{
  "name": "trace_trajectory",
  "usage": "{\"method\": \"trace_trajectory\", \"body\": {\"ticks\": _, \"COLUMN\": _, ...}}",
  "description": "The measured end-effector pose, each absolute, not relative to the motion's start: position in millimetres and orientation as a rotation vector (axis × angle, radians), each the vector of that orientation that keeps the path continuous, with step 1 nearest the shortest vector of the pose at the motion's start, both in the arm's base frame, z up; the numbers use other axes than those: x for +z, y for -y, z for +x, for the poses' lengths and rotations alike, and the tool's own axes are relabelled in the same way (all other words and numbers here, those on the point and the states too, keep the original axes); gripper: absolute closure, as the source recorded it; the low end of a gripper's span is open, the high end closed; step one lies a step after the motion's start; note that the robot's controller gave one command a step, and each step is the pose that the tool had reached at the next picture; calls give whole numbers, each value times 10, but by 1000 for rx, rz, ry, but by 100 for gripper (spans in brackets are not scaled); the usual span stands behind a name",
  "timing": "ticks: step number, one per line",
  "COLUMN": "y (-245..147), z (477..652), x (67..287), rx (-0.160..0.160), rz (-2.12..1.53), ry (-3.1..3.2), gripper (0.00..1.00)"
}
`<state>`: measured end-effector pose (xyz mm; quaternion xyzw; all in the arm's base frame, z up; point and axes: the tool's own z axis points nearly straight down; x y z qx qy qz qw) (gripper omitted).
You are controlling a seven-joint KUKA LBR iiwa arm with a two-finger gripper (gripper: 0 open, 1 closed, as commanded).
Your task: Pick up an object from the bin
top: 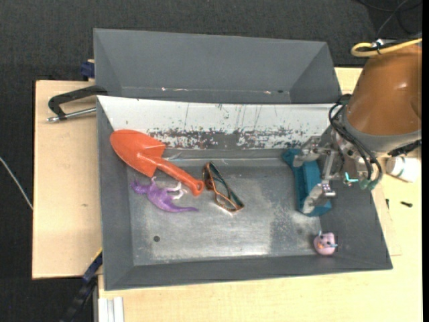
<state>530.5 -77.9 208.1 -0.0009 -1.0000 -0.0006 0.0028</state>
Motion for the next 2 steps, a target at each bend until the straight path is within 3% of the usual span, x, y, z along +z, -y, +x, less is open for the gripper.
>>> {"method": "trace_trajectory", "body": {"ticks": 1, "y": 776, "z": 5322, "x": 2124, "rx": 0, "rz": -1, "ry": 3145, "gripper": 0}}
{"method": "trace_trajectory", "body": {"ticks": 2, "y": 654, "z": 5603, "x": 1646, "rx": 0, "rz": -31, "ry": 3152, "gripper": 0}}
